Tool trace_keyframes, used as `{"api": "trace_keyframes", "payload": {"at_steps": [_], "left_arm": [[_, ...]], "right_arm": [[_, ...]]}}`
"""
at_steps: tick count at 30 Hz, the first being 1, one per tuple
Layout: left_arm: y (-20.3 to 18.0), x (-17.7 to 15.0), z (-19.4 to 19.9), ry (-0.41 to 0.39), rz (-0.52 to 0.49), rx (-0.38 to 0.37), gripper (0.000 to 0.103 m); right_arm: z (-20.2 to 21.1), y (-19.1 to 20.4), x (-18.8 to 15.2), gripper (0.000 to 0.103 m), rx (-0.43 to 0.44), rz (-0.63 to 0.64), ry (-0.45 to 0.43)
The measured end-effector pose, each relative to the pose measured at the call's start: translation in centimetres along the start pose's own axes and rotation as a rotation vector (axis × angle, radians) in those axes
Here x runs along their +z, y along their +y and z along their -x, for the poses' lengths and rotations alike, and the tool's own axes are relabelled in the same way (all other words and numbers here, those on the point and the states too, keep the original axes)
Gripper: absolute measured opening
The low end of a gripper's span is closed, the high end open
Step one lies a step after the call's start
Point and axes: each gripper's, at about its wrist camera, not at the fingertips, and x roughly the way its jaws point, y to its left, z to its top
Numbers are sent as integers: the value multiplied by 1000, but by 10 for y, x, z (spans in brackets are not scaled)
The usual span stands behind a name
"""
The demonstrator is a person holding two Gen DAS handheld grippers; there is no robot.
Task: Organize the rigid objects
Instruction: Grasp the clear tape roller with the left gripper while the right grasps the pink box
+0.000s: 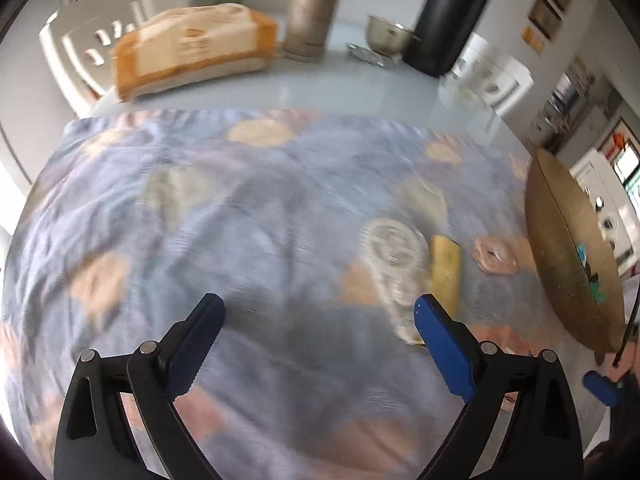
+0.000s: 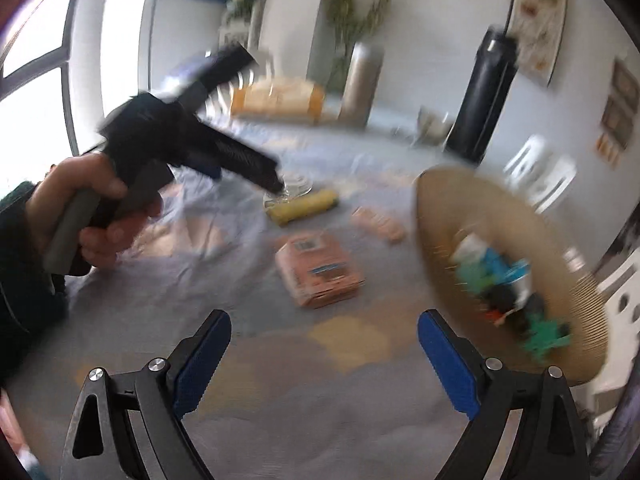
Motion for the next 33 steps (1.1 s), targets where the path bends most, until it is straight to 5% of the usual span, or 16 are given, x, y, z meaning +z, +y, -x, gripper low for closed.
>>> {"api": "trace_keyframes", "payload": {"at_steps": [5, 8, 13, 15, 20, 22, 24, 26, 27, 33], "left_arm": [[-9, 0, 2, -26, -12, -103, 95], [-31, 0, -3, -38, -84, -42, 94], [-41, 0, -14, -30, -141, 62, 67], [-40, 1, -14, -37, -158, 111, 45], [-34, 3, -13, -41, -178, 111, 45], [-43, 2, -18, -33, -222, 105, 59], [-55, 1, -21, -50, -275, 150, 70], [-61, -3, -19, -71, -306, 167, 59], [-61, -5, -17, -77, -308, 157, 30], [-47, -10, 1, -91, -229, 82, 29]], "right_arm": [[-36, -12, 21, 94, 40, -110, 76], [-48, -4, 30, 94, -1, -100, 74], [-70, 0, 30, 94, -19, -132, 132], [-77, -10, 30, 94, 15, -200, 153], [-79, -20, 34, 94, 57, -267, 134], [-75, -10, 35, 66, 35, -213, 117], [-72, 0, 36, 50, 42, -171, 103], [-68, 8, 34, 47, 51, -140, 95], [-66, 11, 33, 46, 48, -127, 90], [-31, 10, 9, 45, 123, -166, 47]]}}
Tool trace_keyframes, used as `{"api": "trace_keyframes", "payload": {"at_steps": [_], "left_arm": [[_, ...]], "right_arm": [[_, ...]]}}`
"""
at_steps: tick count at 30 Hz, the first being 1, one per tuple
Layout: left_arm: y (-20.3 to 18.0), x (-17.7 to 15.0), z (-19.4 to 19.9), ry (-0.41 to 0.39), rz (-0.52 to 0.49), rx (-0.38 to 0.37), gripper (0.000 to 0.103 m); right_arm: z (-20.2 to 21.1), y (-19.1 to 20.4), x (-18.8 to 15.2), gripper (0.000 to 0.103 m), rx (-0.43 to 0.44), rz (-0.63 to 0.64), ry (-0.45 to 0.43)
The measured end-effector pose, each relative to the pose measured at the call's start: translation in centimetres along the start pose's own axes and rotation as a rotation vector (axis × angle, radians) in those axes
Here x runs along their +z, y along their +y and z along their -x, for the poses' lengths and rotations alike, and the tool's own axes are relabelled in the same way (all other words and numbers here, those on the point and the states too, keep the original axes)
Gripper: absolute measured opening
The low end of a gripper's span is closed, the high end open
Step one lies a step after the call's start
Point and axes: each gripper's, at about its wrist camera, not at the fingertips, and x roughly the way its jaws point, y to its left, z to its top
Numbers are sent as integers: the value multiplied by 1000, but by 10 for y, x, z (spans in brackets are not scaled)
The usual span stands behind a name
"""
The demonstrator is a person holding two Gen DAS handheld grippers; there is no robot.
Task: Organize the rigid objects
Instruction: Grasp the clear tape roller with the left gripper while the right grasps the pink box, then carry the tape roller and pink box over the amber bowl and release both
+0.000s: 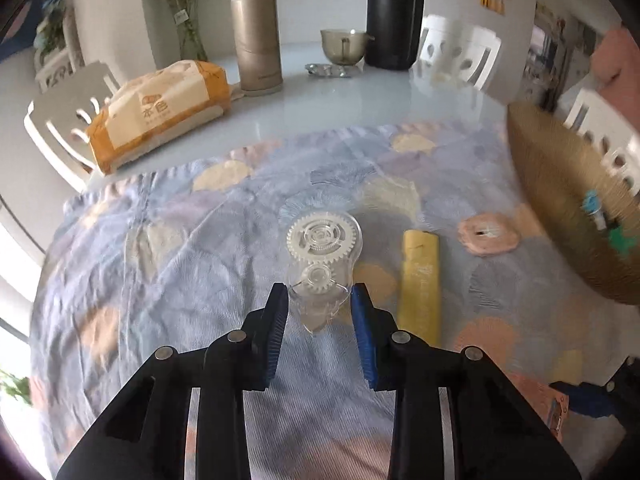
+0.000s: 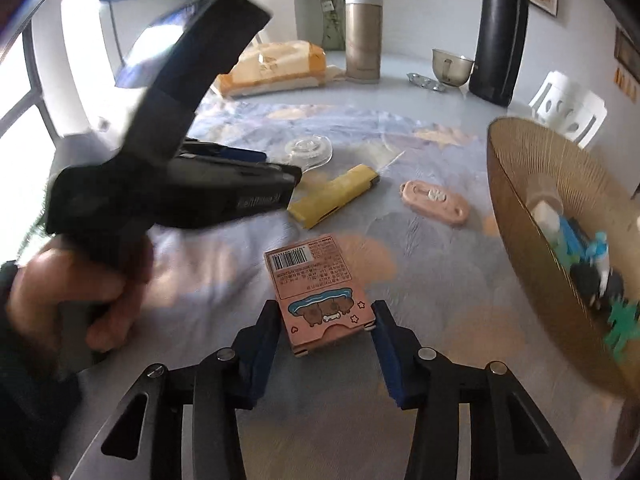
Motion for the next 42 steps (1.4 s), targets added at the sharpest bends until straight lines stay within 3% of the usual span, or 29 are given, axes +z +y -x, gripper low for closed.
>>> {"api": "trace_keyframes", "payload": {"at_steps": [3, 6, 9, 12, 15, 16, 17, 21, 25, 27, 39, 42], "left_arm": [[-5, -11, 20, 15, -5, -15, 29], [-12, -42, 53, 4, -21, -37, 29], [-10, -74, 73, 17, 27, -50, 29], [-9, -96, 79, 23, 49, -61, 29], [-14, -108, 77, 44, 39, -48, 30], [-15, -109, 78, 31, 30, -42, 33], [-16, -109, 78, 34, 25, -48, 42], [-21, -112, 76, 30, -13, -29, 44], [-26, -114, 78, 29, -36, -9, 51], [-25, -113, 77, 36, -34, -9, 76], [-24, -108, 74, 39, -7, 22, 75], [-27, -100, 67, 55, -2, 5, 64]], "right_arm": [[25, -4, -22, 45, -35, -11, -17], [47, -16, -45, 45, -83, -43, -18], [57, -35, -65, 45, -119, -122, 10], [55, -47, -73, 45, -90, -164, 35], [52, -42, -73, 46, -120, -135, 27], [52, -39, -73, 46, -138, -125, 25], [53, -36, -75, 46, -148, -112, 28], [57, -38, -81, 62, -135, -105, 24], [63, -47, -89, 65, -113, -101, 31], [63, -47, -88, 67, -113, -92, 51], [44, -38, -69, 73, -130, -83, 64], [42, -37, -67, 73, -139, -81, 67]]}}
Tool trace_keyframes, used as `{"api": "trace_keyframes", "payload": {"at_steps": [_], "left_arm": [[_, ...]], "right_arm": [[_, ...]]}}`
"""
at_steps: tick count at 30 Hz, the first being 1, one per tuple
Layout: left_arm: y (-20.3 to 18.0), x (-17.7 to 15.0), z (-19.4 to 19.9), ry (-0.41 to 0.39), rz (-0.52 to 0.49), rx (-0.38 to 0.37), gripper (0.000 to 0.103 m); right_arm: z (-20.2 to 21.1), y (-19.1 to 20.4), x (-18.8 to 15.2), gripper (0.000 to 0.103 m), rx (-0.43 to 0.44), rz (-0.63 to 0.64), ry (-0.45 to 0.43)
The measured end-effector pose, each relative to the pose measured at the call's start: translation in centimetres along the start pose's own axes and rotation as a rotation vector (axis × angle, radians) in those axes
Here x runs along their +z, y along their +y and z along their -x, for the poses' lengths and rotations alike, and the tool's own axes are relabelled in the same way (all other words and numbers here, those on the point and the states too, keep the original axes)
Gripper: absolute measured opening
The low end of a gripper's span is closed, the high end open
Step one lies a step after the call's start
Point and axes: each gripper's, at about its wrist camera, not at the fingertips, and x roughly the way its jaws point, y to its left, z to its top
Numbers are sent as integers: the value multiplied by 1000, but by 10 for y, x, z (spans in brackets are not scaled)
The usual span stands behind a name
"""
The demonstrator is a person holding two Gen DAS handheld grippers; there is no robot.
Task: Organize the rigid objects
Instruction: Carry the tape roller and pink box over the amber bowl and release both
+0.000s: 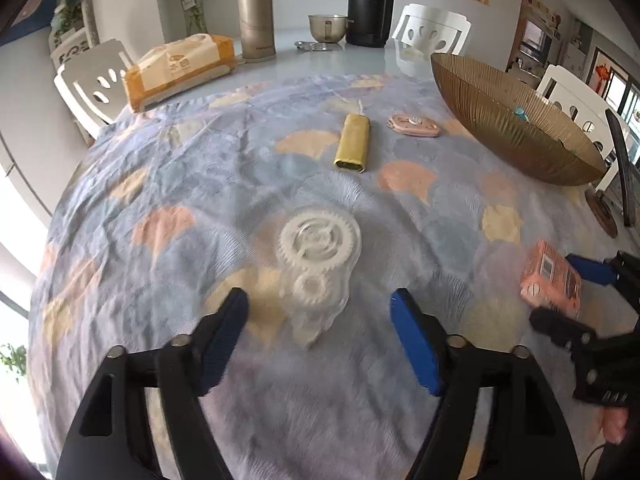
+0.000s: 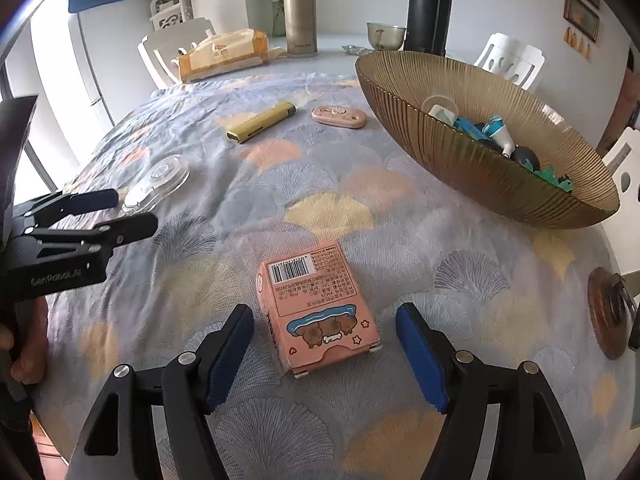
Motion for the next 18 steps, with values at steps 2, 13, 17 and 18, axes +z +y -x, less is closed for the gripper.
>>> {"api": "trace_keyframes", "payload": {"at_steps": [2, 13, 17, 18], "left_arm": [[-7, 8, -5, 18, -28, 11, 52], [-19, 26, 46, -182, 30, -62, 33], [-31, 60, 102, -356, 48, -109, 9], [-33, 69, 115, -398, 63, -124, 9]], "right_arm": [[-1, 0, 2, 73, -1, -8, 2], [43, 4, -2, 40, 85, 32, -120], [113, -30, 23, 40, 10, -21, -311], [128, -38, 29, 40, -12, -38, -350]]}}
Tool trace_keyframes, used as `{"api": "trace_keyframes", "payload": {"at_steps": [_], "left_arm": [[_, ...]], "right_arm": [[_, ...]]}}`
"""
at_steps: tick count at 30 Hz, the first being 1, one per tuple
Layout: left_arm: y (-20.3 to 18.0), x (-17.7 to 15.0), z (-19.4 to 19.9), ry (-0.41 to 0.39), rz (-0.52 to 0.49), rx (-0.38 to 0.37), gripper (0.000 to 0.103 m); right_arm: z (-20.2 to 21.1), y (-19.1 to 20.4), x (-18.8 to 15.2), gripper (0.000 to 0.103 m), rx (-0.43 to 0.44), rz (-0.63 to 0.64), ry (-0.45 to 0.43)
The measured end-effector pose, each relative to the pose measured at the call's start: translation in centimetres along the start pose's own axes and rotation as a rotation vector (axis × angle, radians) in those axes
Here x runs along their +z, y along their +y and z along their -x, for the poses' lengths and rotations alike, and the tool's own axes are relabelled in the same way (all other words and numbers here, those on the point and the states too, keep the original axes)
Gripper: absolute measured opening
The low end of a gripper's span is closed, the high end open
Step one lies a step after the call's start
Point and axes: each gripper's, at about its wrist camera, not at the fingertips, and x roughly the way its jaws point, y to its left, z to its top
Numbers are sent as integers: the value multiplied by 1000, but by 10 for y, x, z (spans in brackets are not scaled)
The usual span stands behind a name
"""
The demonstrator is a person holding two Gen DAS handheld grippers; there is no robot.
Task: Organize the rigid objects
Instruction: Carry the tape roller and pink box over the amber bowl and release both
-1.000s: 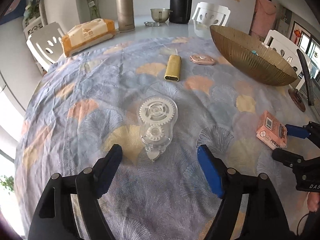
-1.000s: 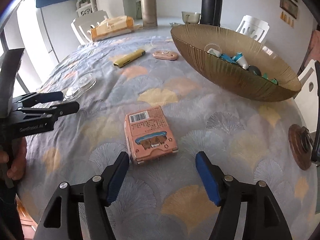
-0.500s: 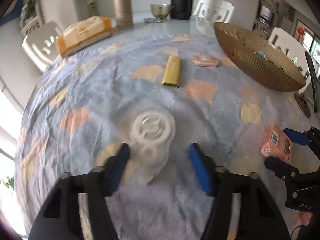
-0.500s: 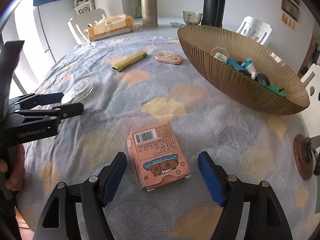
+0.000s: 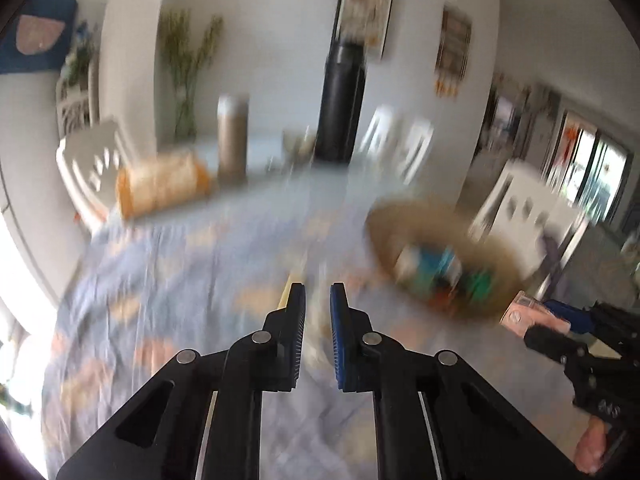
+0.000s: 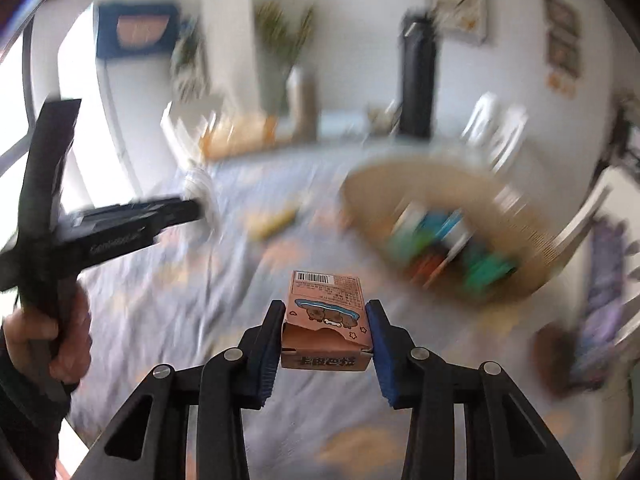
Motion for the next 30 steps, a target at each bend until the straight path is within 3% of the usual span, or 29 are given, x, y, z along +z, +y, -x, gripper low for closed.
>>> {"api": "trace_keyframes", "payload": {"at_steps": [3, 5, 7, 9, 10, 11, 13, 16, 18, 23, 24, 25, 26, 30], "left_arm": [[-17, 42, 23, -126, 30, -67, 9], [-28, 60, 28, -167, 16, -90, 9], [-40, 72, 25, -166, -14, -104, 9], [-41, 71, 15, -117, -37, -129, 16], [-40, 61, 6, -53, -59, -150, 22], [-39, 49, -2, -14, -66, -142, 44], [-33, 17, -22, 63, -62, -101, 76], [-31, -36, -60, 232, -58, -128, 77], [-48, -62, -82, 321, -109, -136, 77], [-102, -78, -120, 379, -271, -77, 77], [-107, -78, -128, 392, -284, -60, 72], [-113, -81, -137, 407, -294, -45, 60], [-115, -81, -143, 416, -289, -41, 47], [-95, -75, -132, 389, -195, -62, 46]], "right_arm": [[36, -29, 35, 40, -71, -64, -126], [54, -45, 53, 40, -109, -108, -196], [58, -54, 64, 40, -129, -128, -221], [51, -60, 66, 40, -121, -141, -197], [47, -62, 63, 40, -105, -146, -181], [37, -61, 56, 40, -73, -145, -152], [21, -60, 40, 40, -24, -148, -103], [-6, -63, 16, 40, 28, -173, -22], [-22, -66, 5, 40, 60, -203, 29], [-34, -75, -8, 40, 74, -244, 69], [-34, -77, -11, 40, 70, -247, 69], [-34, -77, -10, 40, 67, -249, 69], [-33, -79, -12, 40, 63, -250, 70], [-27, -85, -17, 40, 62, -243, 68]]}}
